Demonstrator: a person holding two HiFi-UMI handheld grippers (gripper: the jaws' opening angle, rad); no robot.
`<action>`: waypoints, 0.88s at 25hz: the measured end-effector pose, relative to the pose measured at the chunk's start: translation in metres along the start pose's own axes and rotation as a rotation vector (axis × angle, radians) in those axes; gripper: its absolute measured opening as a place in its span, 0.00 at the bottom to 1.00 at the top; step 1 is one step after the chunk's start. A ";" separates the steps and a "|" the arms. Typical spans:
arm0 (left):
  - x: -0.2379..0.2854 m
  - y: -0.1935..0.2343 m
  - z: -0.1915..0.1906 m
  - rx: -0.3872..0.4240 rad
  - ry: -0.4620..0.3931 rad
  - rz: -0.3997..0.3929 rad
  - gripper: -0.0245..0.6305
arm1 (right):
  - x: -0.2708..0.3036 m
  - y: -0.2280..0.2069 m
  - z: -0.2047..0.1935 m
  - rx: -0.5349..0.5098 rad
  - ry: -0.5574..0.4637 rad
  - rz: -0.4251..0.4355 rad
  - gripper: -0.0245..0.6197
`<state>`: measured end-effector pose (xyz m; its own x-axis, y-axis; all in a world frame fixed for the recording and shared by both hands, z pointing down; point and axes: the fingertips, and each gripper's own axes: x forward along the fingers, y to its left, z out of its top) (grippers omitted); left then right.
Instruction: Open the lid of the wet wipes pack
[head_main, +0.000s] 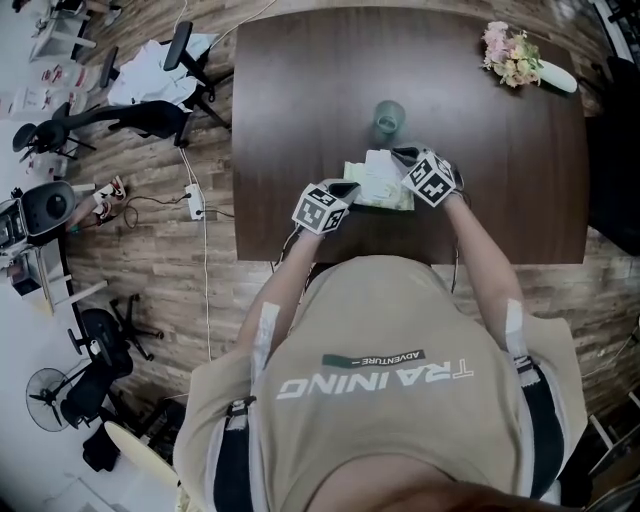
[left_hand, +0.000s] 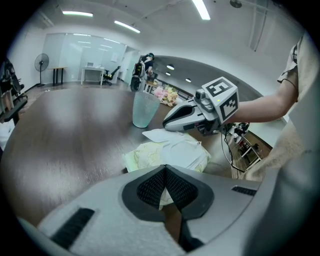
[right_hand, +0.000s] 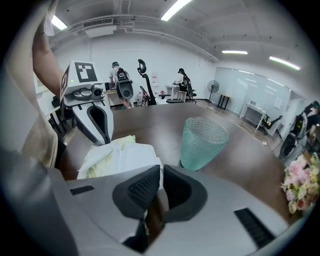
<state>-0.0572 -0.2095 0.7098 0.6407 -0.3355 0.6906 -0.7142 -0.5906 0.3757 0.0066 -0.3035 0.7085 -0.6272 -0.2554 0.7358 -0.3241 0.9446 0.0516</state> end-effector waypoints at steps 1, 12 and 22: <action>0.000 0.000 0.000 0.005 -0.001 -0.005 0.05 | -0.006 0.001 0.001 -0.008 -0.003 -0.021 0.08; 0.000 -0.001 0.000 0.107 -0.004 0.011 0.05 | -0.073 0.049 -0.017 0.241 -0.074 -0.128 0.08; -0.021 -0.017 0.007 0.135 -0.069 0.031 0.05 | -0.127 0.076 -0.007 0.319 -0.189 -0.191 0.06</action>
<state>-0.0566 -0.1976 0.6847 0.6402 -0.4021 0.6546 -0.6927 -0.6707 0.2654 0.0667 -0.1979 0.6238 -0.6441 -0.4808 0.5949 -0.6313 0.7733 -0.0585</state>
